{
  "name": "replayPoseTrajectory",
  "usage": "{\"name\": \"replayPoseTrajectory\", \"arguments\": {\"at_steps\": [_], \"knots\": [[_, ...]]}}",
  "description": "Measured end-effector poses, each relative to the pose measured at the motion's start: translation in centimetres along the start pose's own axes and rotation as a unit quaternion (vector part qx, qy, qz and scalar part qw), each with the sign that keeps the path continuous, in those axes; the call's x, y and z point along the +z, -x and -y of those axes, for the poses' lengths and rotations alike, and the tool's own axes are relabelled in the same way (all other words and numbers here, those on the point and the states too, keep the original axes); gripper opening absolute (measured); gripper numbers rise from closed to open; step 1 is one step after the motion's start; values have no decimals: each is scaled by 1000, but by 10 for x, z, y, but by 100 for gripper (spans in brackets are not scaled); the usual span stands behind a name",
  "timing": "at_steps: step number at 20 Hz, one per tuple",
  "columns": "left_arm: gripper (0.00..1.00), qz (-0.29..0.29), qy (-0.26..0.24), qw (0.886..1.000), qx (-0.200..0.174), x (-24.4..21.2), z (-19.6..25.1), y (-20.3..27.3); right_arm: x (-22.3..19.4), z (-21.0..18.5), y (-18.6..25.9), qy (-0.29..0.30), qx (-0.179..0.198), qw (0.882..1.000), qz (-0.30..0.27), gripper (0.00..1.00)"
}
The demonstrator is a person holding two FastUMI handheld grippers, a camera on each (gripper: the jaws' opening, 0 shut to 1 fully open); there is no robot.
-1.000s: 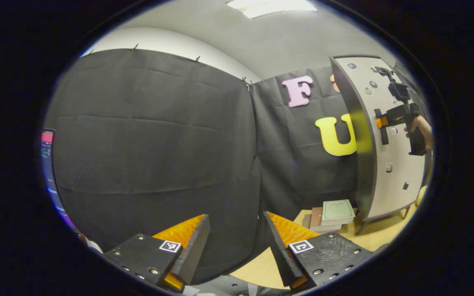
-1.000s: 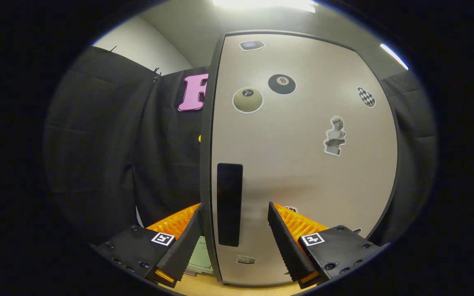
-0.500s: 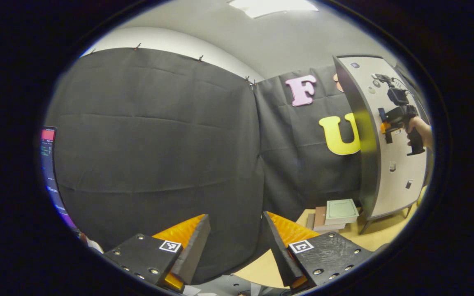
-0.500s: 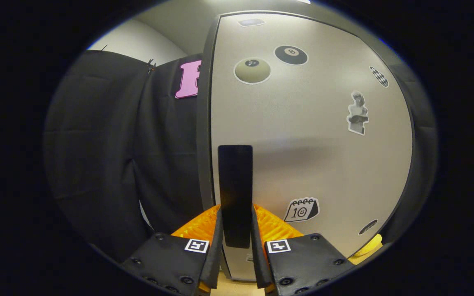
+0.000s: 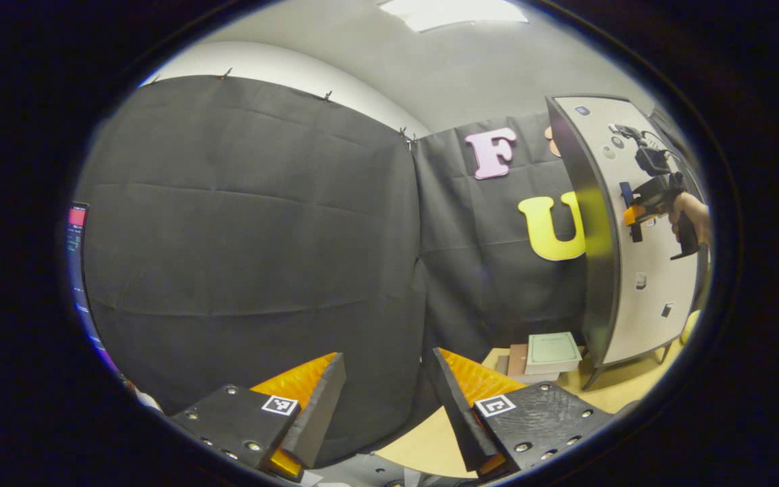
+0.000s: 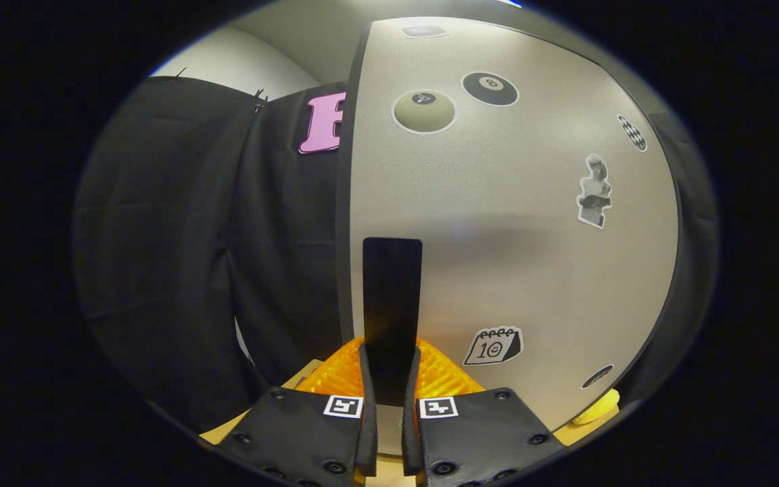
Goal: Open the cabinet door with the right hand, grasp the bottle in the cabinet with the left hand and place it on the coaster, then close the cabinet door with the right hand.
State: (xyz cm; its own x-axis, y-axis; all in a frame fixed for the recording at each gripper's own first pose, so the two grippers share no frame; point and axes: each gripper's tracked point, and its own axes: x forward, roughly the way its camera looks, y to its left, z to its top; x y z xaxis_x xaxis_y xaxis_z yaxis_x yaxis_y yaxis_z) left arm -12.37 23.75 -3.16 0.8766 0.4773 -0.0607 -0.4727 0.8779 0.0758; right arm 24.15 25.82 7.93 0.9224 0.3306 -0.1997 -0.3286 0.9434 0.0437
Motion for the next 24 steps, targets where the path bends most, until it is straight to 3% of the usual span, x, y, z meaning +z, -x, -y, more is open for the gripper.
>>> {"name": "replayPoseTrajectory", "arguments": {"at_steps": [13, 24], "knots": [[77, 25, 11, 995, -95, 8, 38, 0, -5, 7, 33, -8, 49, 999, -3, 14], [77, 26, 18, 989, -144, 6, 93, -25, -10, 6, 57, 2, 87, 996, -17, 16]]}}
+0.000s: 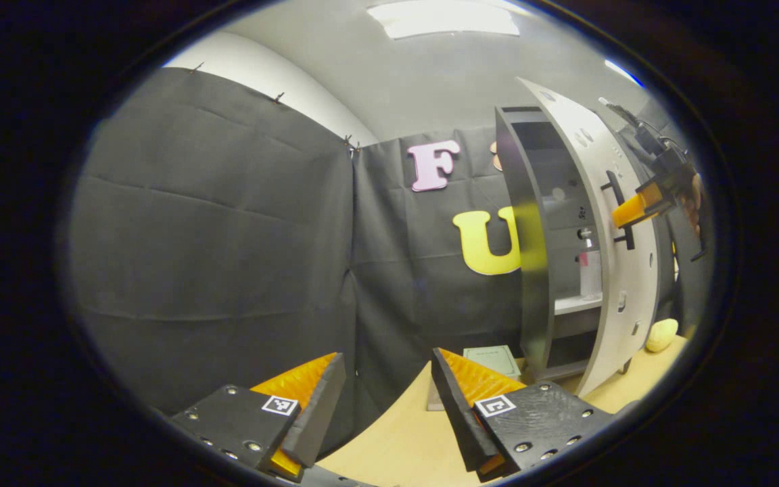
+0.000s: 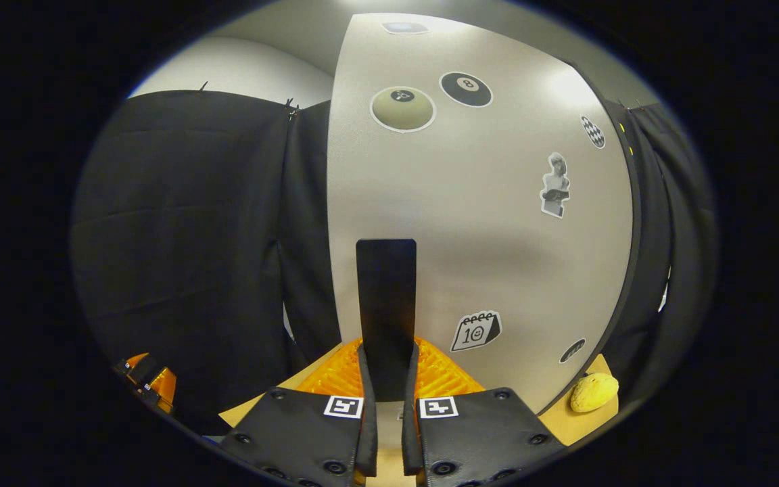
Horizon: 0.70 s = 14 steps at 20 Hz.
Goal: Open the cabinet door with the right hand, grasp the bottle in the cabinet with the left hand and place it on the coaster, then close the cabinet door with the right hand.
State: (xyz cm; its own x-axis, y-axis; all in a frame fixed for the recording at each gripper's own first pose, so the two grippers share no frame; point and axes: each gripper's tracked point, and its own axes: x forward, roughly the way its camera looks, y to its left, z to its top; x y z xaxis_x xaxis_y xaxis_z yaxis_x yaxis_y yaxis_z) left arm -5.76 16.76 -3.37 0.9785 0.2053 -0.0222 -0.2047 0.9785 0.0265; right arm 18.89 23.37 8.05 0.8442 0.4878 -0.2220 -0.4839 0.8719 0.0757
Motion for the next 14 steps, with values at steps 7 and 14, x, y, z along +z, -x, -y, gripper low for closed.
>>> {"name": "replayPoseTrajectory", "arguments": {"at_steps": [7, 14], "knots": [[77, 3, 5, 999, -45, 6, 18, 3, 0, -3, 3, 7, 28, 1000, 4, 14], [77, -8, 14, 997, -69, 2, 112, -17, 0, -6, 7, 15, 87, 996, 15, 16]]}}
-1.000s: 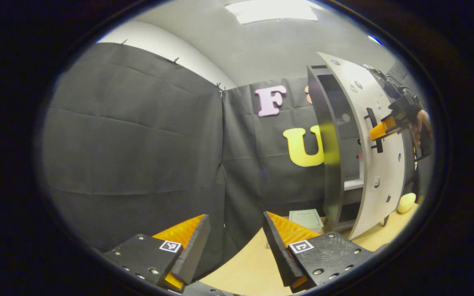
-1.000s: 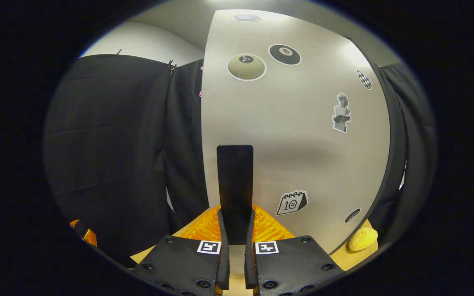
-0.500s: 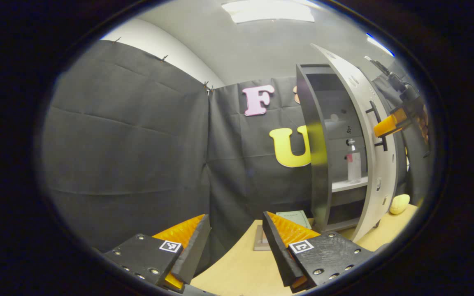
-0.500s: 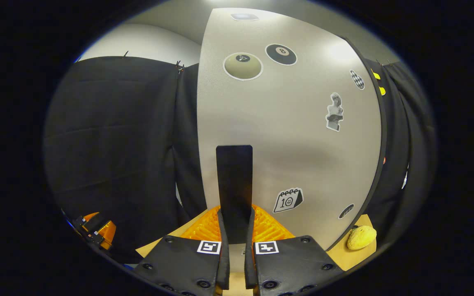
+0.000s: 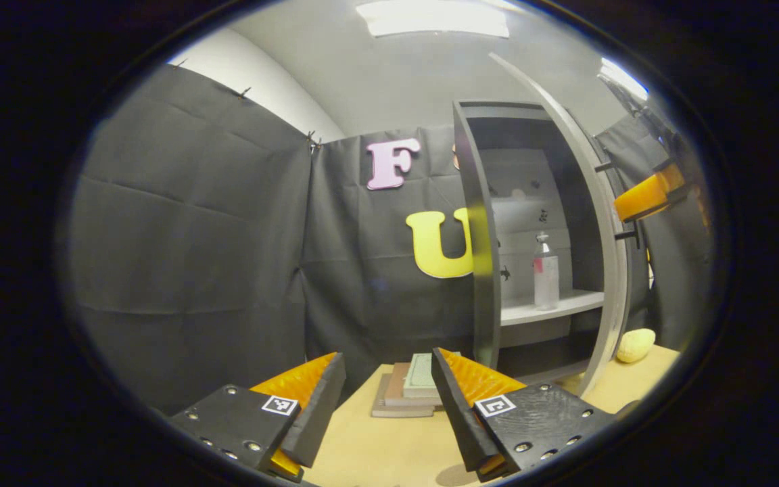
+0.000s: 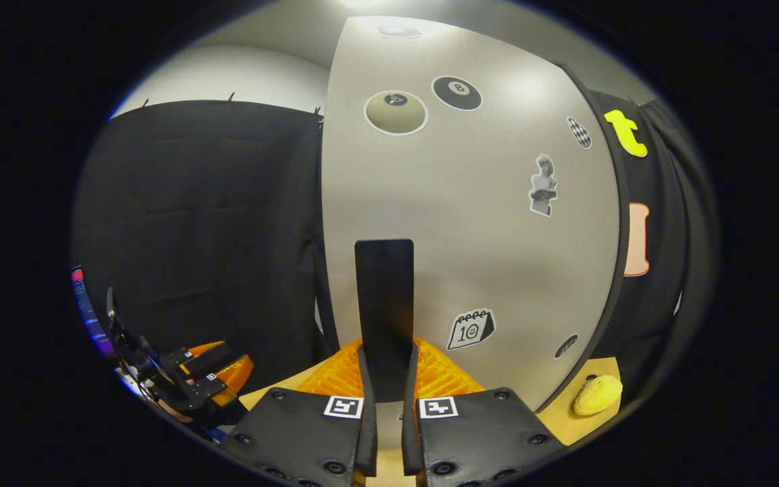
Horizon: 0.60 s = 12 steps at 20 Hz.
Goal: Open the cabinet door with the right hand, grasp the bottle in the cabinet with the left hand and place it on the coaster, then close the cabinet door with the right hand.
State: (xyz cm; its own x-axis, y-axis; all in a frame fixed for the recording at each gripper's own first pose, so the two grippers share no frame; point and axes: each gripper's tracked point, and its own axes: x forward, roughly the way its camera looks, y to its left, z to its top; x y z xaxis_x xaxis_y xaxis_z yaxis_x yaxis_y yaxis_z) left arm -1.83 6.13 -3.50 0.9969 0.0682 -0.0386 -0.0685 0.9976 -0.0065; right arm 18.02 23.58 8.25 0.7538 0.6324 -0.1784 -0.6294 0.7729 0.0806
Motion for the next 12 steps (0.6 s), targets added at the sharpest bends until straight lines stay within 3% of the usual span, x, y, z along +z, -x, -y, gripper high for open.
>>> {"name": "replayPoseTrajectory", "arguments": {"at_steps": [6, 12], "knots": [[77, -11, -1, 1000, -4, 2, 50, 10, 1, -3, 4, 0, 56, 998, 16, 16], [77, -9, -1, 1000, -14, 10, 84, 9, 4, -4, 7, 13, 77, 997, 15, 16]]}}
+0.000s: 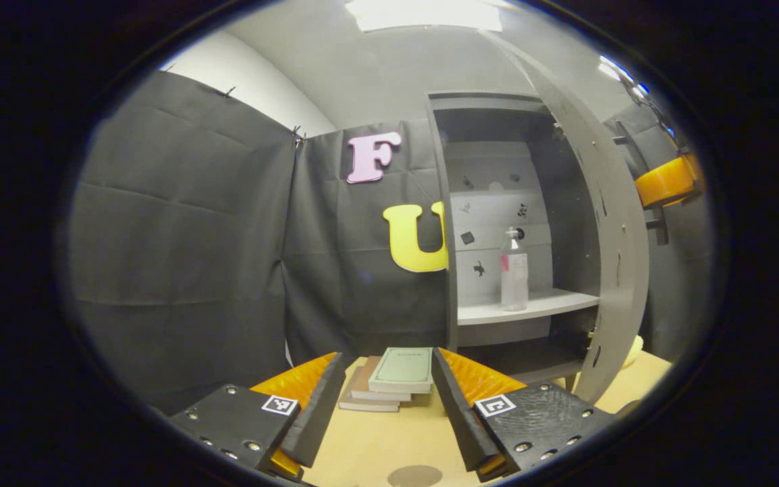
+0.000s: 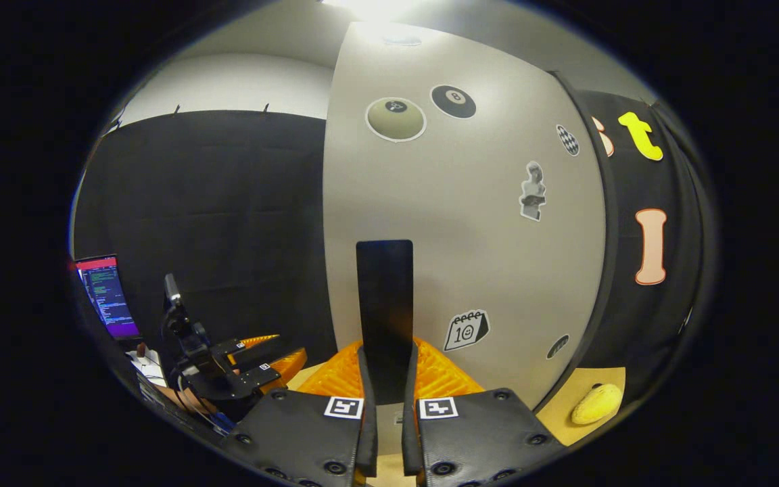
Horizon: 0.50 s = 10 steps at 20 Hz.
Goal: Open the cabinet door with the right hand, grasp the bottle in the cabinet with the left hand and place it on the coaster, then close the cabinet door with the right hand.
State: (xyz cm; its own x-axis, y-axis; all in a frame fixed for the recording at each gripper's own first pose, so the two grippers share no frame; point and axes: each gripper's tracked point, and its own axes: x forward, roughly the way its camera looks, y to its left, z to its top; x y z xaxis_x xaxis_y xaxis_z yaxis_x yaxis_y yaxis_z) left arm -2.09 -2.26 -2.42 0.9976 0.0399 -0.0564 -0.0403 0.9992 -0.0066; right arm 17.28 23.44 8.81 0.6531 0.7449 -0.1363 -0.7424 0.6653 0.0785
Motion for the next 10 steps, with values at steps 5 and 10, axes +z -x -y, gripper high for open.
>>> {"name": "replayPoseTrajectory", "arguments": {"at_steps": [5, 10], "knots": [[80, 8, 2, 1000, -21, 10, 33, -1, -2, 10, 15, 4, -17, 1000, 4, 14], [77, 10, -3, 999, -44, 18, 63, 8, -1, 19, 36, -7, -40, 999, 15, 16]]}}
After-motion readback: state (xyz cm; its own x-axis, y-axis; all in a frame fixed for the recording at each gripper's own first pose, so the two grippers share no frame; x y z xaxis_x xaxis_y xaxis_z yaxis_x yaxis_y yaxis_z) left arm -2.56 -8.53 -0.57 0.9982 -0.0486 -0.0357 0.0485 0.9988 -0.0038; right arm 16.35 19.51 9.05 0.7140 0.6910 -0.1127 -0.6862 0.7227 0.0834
